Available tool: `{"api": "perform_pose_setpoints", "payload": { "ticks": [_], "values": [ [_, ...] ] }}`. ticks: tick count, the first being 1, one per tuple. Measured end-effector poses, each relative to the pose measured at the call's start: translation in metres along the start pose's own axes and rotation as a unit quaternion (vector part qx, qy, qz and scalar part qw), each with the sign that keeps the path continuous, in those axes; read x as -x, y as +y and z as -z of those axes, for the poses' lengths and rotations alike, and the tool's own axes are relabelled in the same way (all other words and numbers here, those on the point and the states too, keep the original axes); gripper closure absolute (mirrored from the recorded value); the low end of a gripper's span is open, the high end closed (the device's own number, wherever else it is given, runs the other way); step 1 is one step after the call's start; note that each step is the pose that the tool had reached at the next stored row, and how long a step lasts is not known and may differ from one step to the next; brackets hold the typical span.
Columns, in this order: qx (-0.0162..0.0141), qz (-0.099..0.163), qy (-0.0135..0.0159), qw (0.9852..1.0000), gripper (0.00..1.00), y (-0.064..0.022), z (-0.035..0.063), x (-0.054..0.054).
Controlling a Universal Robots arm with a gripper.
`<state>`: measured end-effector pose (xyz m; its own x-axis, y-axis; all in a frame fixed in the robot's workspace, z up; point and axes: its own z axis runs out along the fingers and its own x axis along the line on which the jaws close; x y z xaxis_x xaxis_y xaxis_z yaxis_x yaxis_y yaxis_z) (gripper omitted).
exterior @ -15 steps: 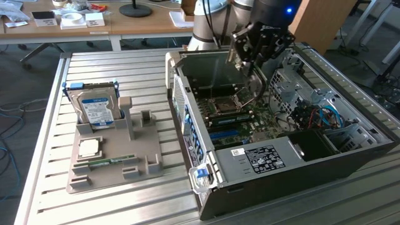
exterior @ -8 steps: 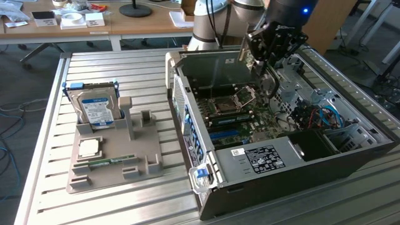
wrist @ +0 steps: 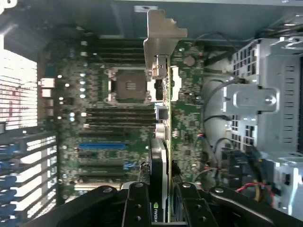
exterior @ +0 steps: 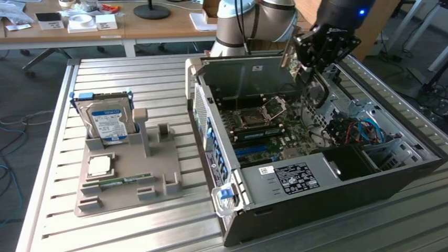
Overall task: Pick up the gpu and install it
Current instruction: 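Pick up the gpu and move the gpu toward the slot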
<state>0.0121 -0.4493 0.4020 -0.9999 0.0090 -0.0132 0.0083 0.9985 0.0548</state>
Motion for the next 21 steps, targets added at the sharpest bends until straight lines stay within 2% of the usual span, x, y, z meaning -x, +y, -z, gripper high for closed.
{"api": "perform_pose_setpoints", "payload": {
  "ticks": [9, 11, 17, 21],
  "values": [
    [0.0, 0.0, 0.0, 1.0, 0.73, 0.0003, -0.0005, 0.039],
    [0.0, 0.0, 0.0, 1.0, 0.73, 0.0004, -0.0006, 0.043],
    [0.0, 0.0, 0.0, 1.0, 0.73, 0.0003, -0.0006, 0.044],
    [0.0, 0.0, 0.0, 1.0, 0.73, 0.0004, -0.0007, 0.051]
  ]
}}
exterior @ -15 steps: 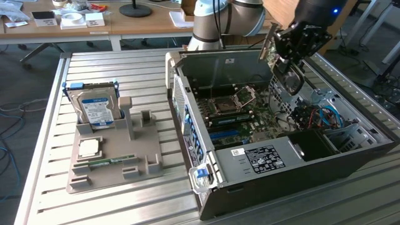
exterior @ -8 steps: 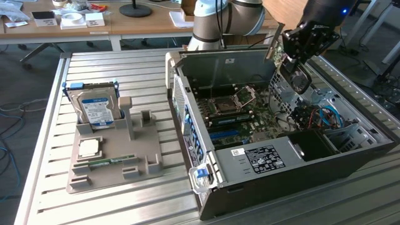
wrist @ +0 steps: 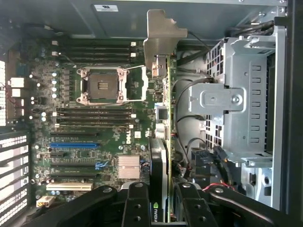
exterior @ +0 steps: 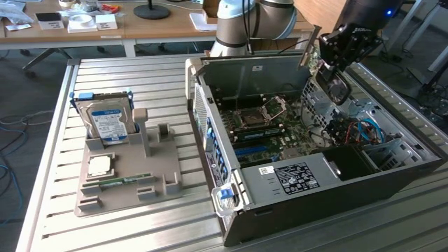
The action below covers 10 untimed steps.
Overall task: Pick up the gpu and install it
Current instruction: 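Pick up the gpu and move the gpu toward the slot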
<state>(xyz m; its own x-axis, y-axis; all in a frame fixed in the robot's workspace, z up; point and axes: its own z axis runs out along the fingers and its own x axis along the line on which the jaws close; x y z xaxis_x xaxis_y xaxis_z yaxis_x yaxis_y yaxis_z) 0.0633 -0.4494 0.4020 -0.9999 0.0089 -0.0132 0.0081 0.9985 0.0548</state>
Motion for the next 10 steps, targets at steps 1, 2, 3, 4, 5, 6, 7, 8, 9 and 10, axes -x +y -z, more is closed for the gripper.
{"api": "perform_pose_setpoints", "payload": {
  "ticks": [1, 2, 3, 4, 5, 6, 7, 8, 9, 10],
  "values": [
    [0.0, 0.0, 0.0, 1.0, 0.73, 0.0, 0.0, 0.0014],
    [0.0, 0.0, 0.0, 1.0, 0.73, 0.0001, -0.0001, 0.0023],
    [0.0, 0.0, 0.0, 1.0, 0.73, 0.0001, 0.0, 0.0025],
    [0.0, 0.0, 0.0, 1.0, 0.73, 0.0001, 0.0, 0.0025],
    [0.0, 0.0, 0.0, 1.0, 0.73, 0.0, 0.0, 0.0025],
    [0.0, 0.0, 0.0, 1.0, 0.73, 0.0, 0.0, 0.0024],
    [0.0, 0.0, 0.0, 1.0, 0.73, 0.0, 0.0, 0.0025],
    [0.0, 0.0, 0.0, 1.0, 0.73, 0.0, 0.0, 0.0029],
    [0.0, 0.0, 0.0, 1.0, 0.73, 0.0, 0.0, 0.0035],
    [-0.0001, 0.0, 0.0, 1.0, 0.73, 0.0, 0.0, 0.0044]
  ]
}}
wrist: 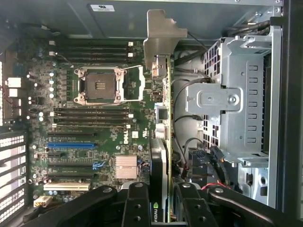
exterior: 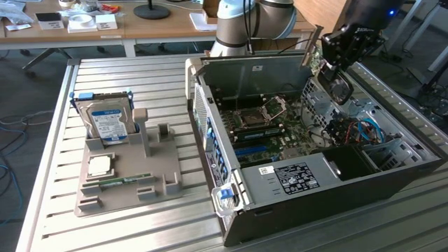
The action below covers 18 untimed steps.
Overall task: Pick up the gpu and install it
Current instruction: 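Pick up the gpu and move the gpu toward the slot, then insert the gpu into the slot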
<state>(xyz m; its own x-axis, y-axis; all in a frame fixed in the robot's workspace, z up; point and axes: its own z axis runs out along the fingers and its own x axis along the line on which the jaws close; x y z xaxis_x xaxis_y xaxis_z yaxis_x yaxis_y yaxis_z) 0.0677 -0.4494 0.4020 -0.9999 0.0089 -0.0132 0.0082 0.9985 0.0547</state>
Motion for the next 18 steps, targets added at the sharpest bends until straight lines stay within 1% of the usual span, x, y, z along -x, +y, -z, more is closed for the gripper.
{"api": "perform_pose_setpoints", "payload": {
  "ticks": [3, 18],
  "values": [
    [0.0, 0.0, 0.0, 1.0, 0.73, 0.0001, -0.0001, 0.0024],
    [0.0001, 0.002, 0.0001, 1.0, 0.73, 0.0, -0.0001, 0.0025]
  ]
}}
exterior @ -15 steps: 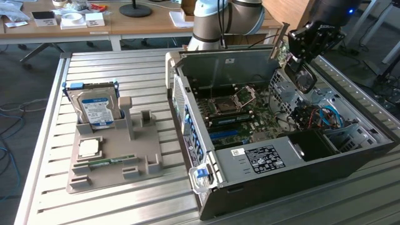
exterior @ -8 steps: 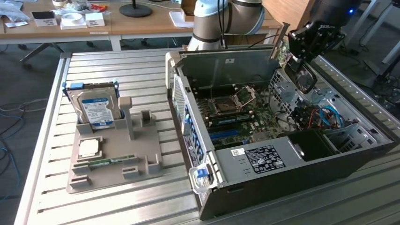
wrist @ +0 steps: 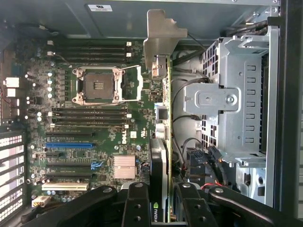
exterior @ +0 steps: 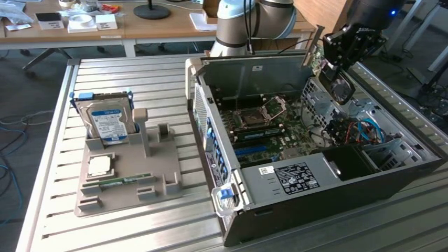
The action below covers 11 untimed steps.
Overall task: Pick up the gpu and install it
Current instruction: 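Insert the gpu into the slot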
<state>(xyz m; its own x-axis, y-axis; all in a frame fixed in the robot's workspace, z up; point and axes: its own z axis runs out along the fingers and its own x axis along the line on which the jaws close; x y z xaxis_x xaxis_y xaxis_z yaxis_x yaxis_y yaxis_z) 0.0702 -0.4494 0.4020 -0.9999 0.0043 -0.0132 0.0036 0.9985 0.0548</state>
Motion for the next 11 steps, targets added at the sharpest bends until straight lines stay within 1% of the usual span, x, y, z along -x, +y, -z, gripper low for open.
{"api": "perform_pose_setpoints", "payload": {
  "ticks": [3, 6, 8, 11],
  "values": [
    [0.0002, 0.016, 0.0009, 0.9999, 0.73, 0.0, -0.0001, 0.0],
    [0.0005, 0.043, 0.0024, 0.9991, 0.73, 0.0, -0.0003, 0.0],
    [0.0008, 0.061, 0.0034, 0.9981, 0.73, 0.0, -0.0004, 0.0],
    [0.0011, 0.089, 0.0049, 0.996, 0.73, 0.0, -0.0007, 0.0]
  ]
}}
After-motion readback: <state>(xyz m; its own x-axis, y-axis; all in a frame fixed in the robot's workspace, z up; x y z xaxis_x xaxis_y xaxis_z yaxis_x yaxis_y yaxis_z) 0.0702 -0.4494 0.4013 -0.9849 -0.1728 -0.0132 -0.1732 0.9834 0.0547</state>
